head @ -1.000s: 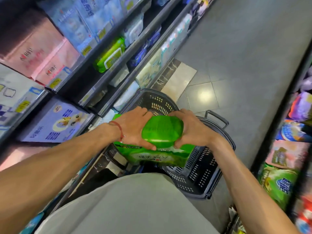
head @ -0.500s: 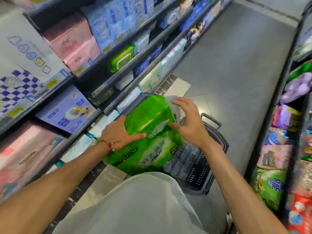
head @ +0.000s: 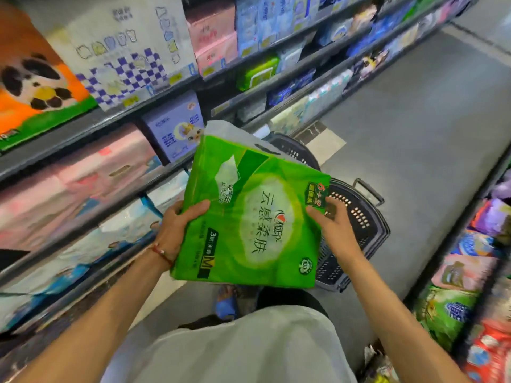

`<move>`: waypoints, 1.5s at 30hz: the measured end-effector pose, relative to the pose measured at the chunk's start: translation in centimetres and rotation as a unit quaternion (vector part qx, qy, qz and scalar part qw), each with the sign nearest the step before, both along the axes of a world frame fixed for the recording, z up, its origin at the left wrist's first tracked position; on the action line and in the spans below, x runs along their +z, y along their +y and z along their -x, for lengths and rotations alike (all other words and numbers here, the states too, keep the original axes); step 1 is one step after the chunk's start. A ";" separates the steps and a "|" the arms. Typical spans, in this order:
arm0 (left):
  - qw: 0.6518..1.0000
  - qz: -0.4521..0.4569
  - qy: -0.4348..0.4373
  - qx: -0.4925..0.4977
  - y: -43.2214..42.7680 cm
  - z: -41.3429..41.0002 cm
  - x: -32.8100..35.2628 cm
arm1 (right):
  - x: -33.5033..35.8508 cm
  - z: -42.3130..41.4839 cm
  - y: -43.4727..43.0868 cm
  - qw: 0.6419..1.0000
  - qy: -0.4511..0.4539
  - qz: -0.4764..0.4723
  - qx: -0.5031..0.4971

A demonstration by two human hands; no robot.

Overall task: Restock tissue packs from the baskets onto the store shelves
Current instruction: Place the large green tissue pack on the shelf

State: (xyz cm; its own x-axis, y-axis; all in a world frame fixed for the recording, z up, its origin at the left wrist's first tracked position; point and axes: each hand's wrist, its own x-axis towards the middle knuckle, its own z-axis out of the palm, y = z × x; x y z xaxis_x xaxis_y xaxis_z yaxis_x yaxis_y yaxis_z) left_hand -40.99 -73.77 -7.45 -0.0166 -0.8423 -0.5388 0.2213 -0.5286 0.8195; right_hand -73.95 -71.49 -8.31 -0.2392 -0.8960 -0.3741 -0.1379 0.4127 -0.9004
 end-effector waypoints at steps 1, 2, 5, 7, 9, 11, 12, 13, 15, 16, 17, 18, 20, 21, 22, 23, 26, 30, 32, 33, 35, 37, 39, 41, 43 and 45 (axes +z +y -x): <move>1.000 -0.007 0.024 0.006 1.3 -0.1 0.1 | 0.1 0.1 0.6 1.000 -0.017 -0.005 -0.003; 0.999 -0.015 0.048 0.020 2.7 0.0 0.3 | 0.0 0.3 1.1 1.000 -0.026 -0.012 0.003; 0.993 -0.031 0.097 0.065 6.9 0.7 0.6 | -0.3 1.4 2.8 0.993 -0.097 -0.052 0.033; 0.986 -0.053 0.124 0.102 9.9 1.8 1.0 | -0.9 2.2 4.7 0.981 -0.156 -0.079 0.083; 0.976 -0.070 0.147 0.144 12.6 2.8 1.0 | -1.7 3.1 6.4 0.960 -0.229 -0.126 0.097; 0.970 -0.076 0.155 0.173 15.6 3.6 1.0 | -1.9 3.4 7.4 0.945 -0.263 -0.161 0.104; 0.966 -0.076 0.157 0.189 16.9 3.8 1.0 | -2.0 3.3 7.6 0.942 -0.265 -0.167 0.123; 0.964 -0.075 0.154 0.203 18.2 3.8 1.1 | -1.8 3.1 7.9 0.939 -0.267 -0.170 0.137; 0.958 -0.070 0.150 0.235 20.3 3.4 1.2 | -1.8 2.4 8.5 0.938 -0.261 -0.167 0.155; 0.955 -0.070 0.148 0.247 21.3 3.0 1.3 | -1.6 1.8 8.7 0.937 -0.259 -0.168 0.166; 0.953 -0.067 0.147 0.257 22.2 2.5 1.5 | -1.3 1.0 8.8 0.936 -0.256 -0.167 0.177; 0.950 -0.063 0.145 0.269 23.1 1.9 1.6 | -1.0 0.0 8.9 0.935 -0.252 -0.161 0.191; 0.943 -0.062 0.147 0.291 24.6 0.5 1.6 | 0.0 -2.1 9.3 0.935 -0.249 -0.149 0.205; 0.942 -0.059 0.149 0.295 25.3 -0.4 1.6 | 0.4 -3.2 9.5 0.936 -0.248 -0.143 0.207; 0.942 -0.053 0.148 0.296 25.7 -1.4 1.7 | 0.9 -4.4 9.7 0.936 -0.245 -0.138 0.210; 0.942 -0.049 0.141 0.300 26.2 -2.4 1.8 | 1.4 -5.5 10.0 0.937 -0.241 -0.135 0.213; 0.939 -0.044 0.139 0.311 27.7 -5.7 1.8 | 2.8 -9.2 10.5 0.934 -0.232 -0.134 0.236; 0.930 -0.036 0.154 0.331 30.0 -11.3 1.8 | 4.5 -15.4 11.7 0.930 -0.216 -0.132 0.266; 0.928 -0.034 0.161 0.334 31.3 -14.7 2.2 | 4.9 -18.9 12.7 0.928 -0.215 -0.137 0.272; 0.926 -0.033 0.165 0.338 32.0 -16.5 2.7 | 4.9 -20.8 13.2 0.926 -0.212 -0.138 0.281; 0.925 -0.030 0.166 0.340 33.3 -20.2 3.4 | 5.2 -24.7 14.3 0.925 -0.197 -0.134 0.296; 0.929 -0.027 0.162 0.332 34.6 -23.6 3.9 | 5.4 -28.4 15.3 0.924 -0.196 -0.122 0.305; 0.934 -0.036 0.134 0.330 35.7 -26.5 4.4 | 5.6 -31.6 16.2 0.921 -0.210 -0.117 0.307; 0.935 -0.051 0.088 0.340 36.5 -28.7 4.5 | 6.0 -34.3 17.2 0.924 -0.223 -0.102 0.292; 0.944 -0.080 -0.018 0.321 37.1 -30.4 4.2 | 6.7 -36.5 18.0 0.936 -0.205 -0.074 0.278; 0.934 -0.065 -0.136 0.324 37.3 -31.0 4.3 | 7.4 -38.7 18.8 0.950 -0.149 -0.025 0.273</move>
